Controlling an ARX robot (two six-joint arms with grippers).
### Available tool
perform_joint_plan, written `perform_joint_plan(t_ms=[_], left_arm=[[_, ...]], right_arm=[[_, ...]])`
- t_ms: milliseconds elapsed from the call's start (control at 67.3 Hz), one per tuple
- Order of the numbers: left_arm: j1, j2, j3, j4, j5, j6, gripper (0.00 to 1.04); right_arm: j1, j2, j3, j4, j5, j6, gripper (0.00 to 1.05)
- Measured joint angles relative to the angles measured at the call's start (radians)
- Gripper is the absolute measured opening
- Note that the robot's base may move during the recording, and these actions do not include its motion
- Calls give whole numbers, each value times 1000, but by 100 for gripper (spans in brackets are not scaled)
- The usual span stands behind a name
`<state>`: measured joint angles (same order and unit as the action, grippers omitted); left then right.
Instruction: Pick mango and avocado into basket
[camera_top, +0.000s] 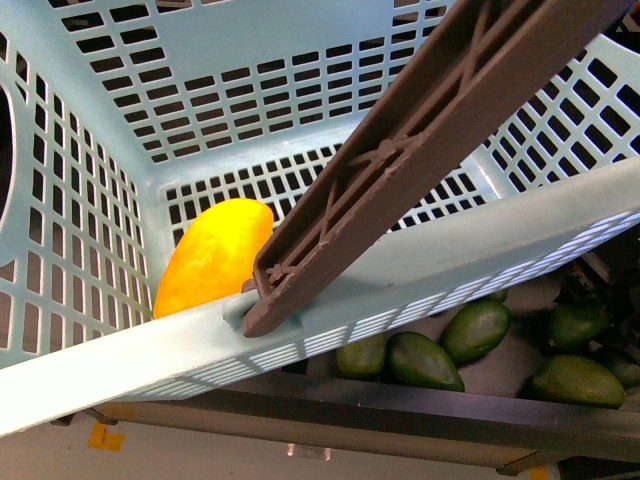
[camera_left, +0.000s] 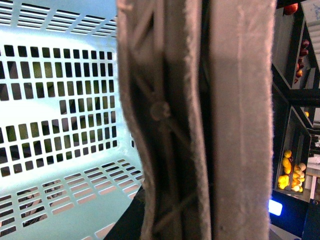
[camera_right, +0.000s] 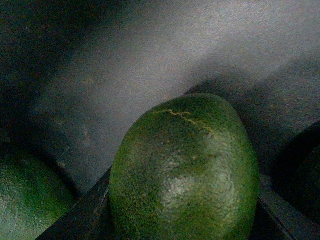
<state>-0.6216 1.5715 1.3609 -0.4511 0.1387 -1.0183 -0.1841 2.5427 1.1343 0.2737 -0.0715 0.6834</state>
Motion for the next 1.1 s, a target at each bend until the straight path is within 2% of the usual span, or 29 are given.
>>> perform_joint_plan(t_ms=[579, 906, 1099], left_arm=[[0, 0, 0, 0, 0, 0, 14], [0, 0, 0, 0, 0, 0, 14], [0, 0, 0, 0, 0, 0, 14]], right_arm=[[-71, -222, -113, 27, -52, -59, 54], [-201, -622, -284, 17, -121, -204, 53], [-213, -929, -307, -60, -196, -292, 53]])
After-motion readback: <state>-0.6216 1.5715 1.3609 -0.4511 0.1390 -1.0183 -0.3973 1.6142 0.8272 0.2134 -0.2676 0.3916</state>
